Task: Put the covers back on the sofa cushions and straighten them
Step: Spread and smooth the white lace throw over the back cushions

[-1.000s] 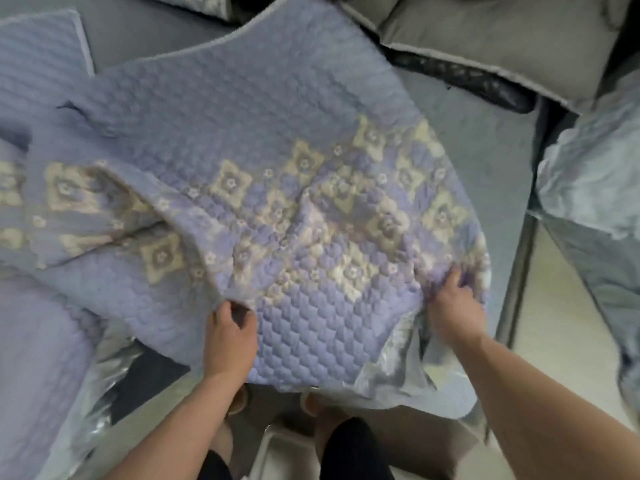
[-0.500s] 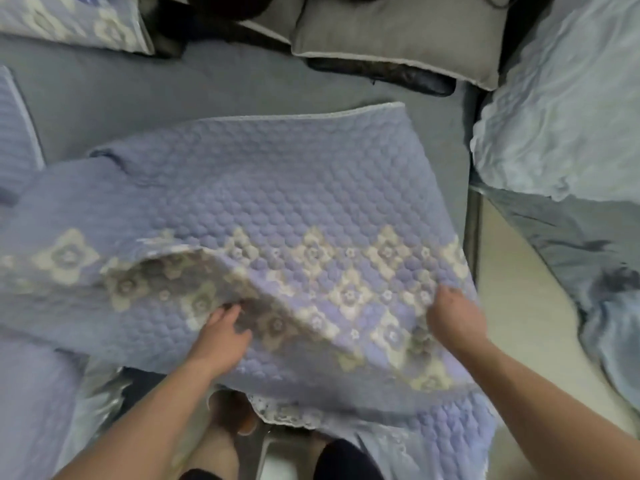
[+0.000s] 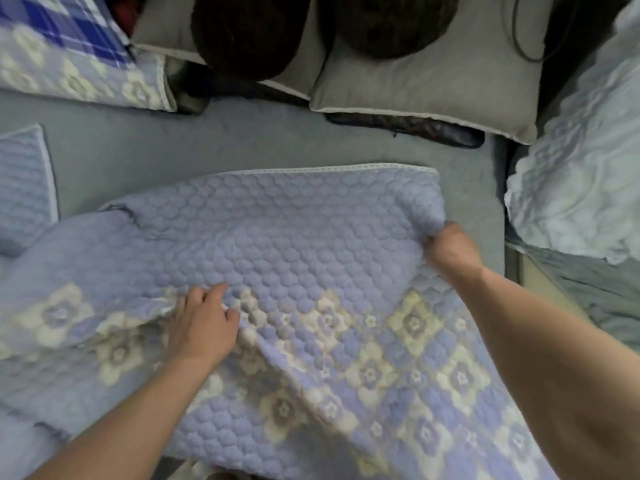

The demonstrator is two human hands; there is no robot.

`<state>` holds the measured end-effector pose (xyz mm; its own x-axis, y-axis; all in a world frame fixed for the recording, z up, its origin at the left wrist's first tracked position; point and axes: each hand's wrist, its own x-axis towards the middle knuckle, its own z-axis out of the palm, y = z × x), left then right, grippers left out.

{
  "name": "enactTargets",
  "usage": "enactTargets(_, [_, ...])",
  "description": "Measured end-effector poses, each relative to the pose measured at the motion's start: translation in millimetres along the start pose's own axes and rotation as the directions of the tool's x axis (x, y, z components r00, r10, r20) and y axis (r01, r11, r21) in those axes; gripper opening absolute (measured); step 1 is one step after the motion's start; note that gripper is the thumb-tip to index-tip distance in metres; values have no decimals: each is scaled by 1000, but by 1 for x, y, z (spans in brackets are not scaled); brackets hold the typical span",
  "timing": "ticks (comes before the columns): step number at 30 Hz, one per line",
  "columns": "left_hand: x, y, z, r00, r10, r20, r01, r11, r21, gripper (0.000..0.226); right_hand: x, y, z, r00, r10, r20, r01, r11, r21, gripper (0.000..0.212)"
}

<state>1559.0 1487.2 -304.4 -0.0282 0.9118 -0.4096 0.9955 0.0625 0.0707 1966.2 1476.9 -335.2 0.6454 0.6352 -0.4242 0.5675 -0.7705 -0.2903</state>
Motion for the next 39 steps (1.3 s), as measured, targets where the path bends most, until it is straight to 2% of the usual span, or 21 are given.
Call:
enactTargets(3, [6,24,-4,998,47,-49,-48,999,-11,54,20,7,-65,915,148,-376,-83,979,186,33])
enactTargets(5, [15,35,-8,992,84,-95,-90,994,-58,54,39,18,-117,833,282,-477,-136,938,318,46])
enactTargets(7, [35,41,-11,993,103,-60,-106,993,-49,57,56,25,-135,876,375,-302,-276,905,325,59])
enactTargets(10, [66,50,-15,990,137,18,-137,991,-5,49,62,11,-104,926,377,-7,-376,924,-74,64])
enactTargets(12, [87,61,-26,976,192,-98,-195,980,-26,36,46,-12,-77,954,297,38,-280,930,-239,67])
enactTargets(14, [111,68,-44,927,231,-295,-256,965,-50,26,30,-31,-57,990,39,-134,-78,951,-300,52])
enactTargets(15, [122,71,-57,887,254,-386,-285,958,-26,23,25,-40,-54,958,-119,-261,23,939,-343,39])
enactTargets(17, [160,68,-77,805,305,-509,-325,944,51,19,35,-57,-46,834,-430,-346,277,868,-412,18])
enactTargets(18, [175,67,-84,789,297,-538,-314,947,63,18,43,-66,-47,817,-495,-294,359,838,-412,14])
enactTargets(20, [231,60,-97,819,197,-539,-280,957,-76,24,71,-84,-43,890,-439,-120,388,869,-307,29])
enactTargets(22, [274,52,-108,915,127,-383,-208,962,-179,32,90,-89,-32,975,-197,101,219,926,-308,65])
enactTargets(24, [287,47,-107,971,238,24,-233,964,-126,42,96,-79,-17,984,-25,179,90,926,-366,86])
enactTargets(25, [282,44,-103,926,279,253,-277,960,-44,55,95,-77,-9,986,0,164,63,924,-377,88])
enactTargets(27, [269,31,-87,836,301,459,-392,913,116,88,91,-80,5,993,2,114,43,919,-393,88])
enactTargets(28, [259,25,-79,822,319,471,-439,883,168,94,89,-83,7,995,-9,94,47,914,-402,90])
enactTargets(30, [245,11,-62,801,382,462,-518,828,213,77,87,-90,4,996,-24,86,60,897,-437,94])
enactTargets(32, [253,0,-73,746,378,549,-514,851,111,62,92,-93,-3,995,-23,95,69,858,-509,91])
enactTargets(34, [270,-14,-94,645,351,679,-496,868,22,67,93,-93,-7,996,-35,79,72,843,-534,80])
enactTargets(36, [286,-16,-114,574,295,764,-527,847,69,76,97,-87,-6,998,-59,1,52,855,-515,68])
enactTargets(38, [297,-7,-134,618,194,762,-554,795,247,61,95,-87,-9,997,-58,-41,29,859,-510,58])
enactTargets(39, [304,0,-145,697,179,694,-523,789,322,48,95,-89,-12,998,-45,-35,19,843,-537,53])
